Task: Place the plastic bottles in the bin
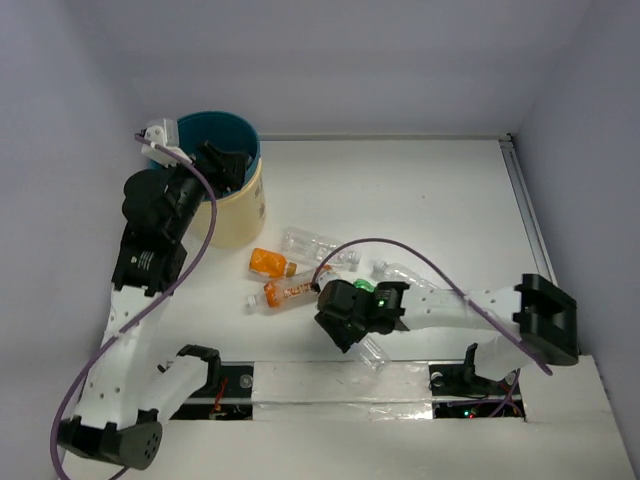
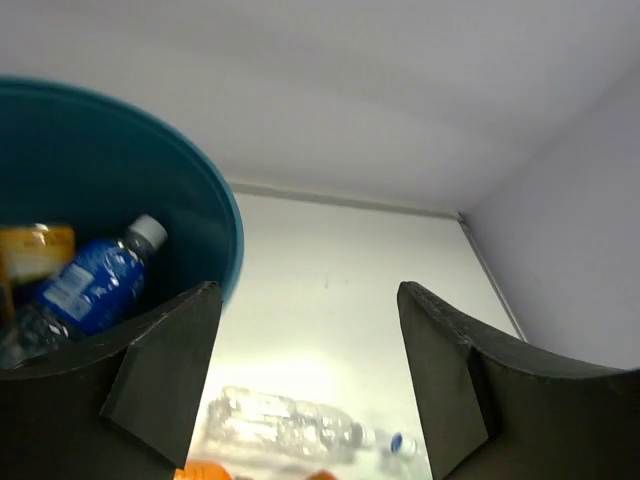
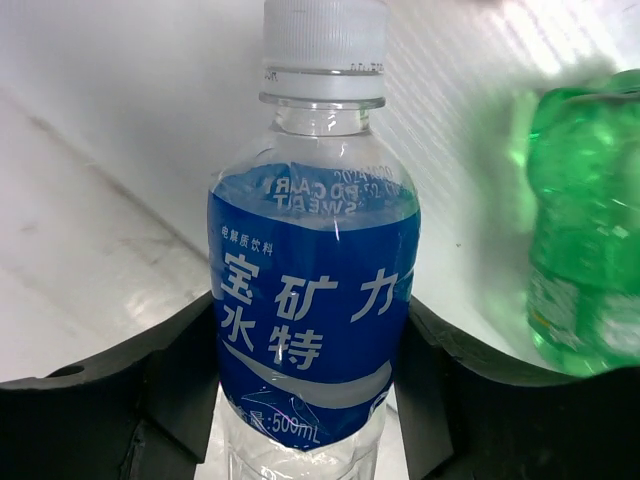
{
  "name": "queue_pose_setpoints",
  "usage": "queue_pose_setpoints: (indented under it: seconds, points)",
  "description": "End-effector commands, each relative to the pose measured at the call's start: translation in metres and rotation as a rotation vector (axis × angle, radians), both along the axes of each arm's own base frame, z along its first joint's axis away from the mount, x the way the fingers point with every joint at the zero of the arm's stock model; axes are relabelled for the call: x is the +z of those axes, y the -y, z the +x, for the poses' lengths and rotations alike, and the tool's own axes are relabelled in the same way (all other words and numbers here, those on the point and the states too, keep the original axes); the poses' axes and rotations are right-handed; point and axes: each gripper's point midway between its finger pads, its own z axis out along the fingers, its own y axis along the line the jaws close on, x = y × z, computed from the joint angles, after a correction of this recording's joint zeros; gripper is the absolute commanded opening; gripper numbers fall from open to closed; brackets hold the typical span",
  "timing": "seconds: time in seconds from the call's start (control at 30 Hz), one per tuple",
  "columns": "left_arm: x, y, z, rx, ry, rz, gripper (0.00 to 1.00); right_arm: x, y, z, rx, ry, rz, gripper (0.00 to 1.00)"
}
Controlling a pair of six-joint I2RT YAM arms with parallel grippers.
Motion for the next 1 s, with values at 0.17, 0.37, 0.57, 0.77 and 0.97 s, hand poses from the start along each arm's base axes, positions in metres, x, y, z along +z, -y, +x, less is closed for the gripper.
queue_pose_setpoints:
  seconds: [0.17, 0.37, 0.57, 0.77, 0.97]
  points:
    - [-0.027, -0.001, -0.082, -0.089, 0.026, 0.024, 0.66, 0.206, -0.046, 0.022, 0.020, 0.234, 0.525, 0.48]
    - [-0.023, -0.017, -0.125, -0.041, 0.088, 0.005, 0.66, 0.347, -0.066, 0.103, -0.134, 0.552, 0.772, 0.49]
    - [-0.041, -0.023, -0.141, -0.031, 0.055, 0.033, 0.65, 0.470, -0.084, 0.170, -0.221, 0.781, 1.077, 0.50]
    - [-0.076, -0.013, -0.142, -0.085, -0.023, 0.025, 0.63, 0.482, -0.150, 0.249, -0.265, 0.852, 1.142, 0.52]
    - [-0.094, -0.006, -0.144, -0.127, -0.067, 0.021, 0.62, 0.495, -0.181, 0.293, -0.308, 0.842, 1.407, 0.53]
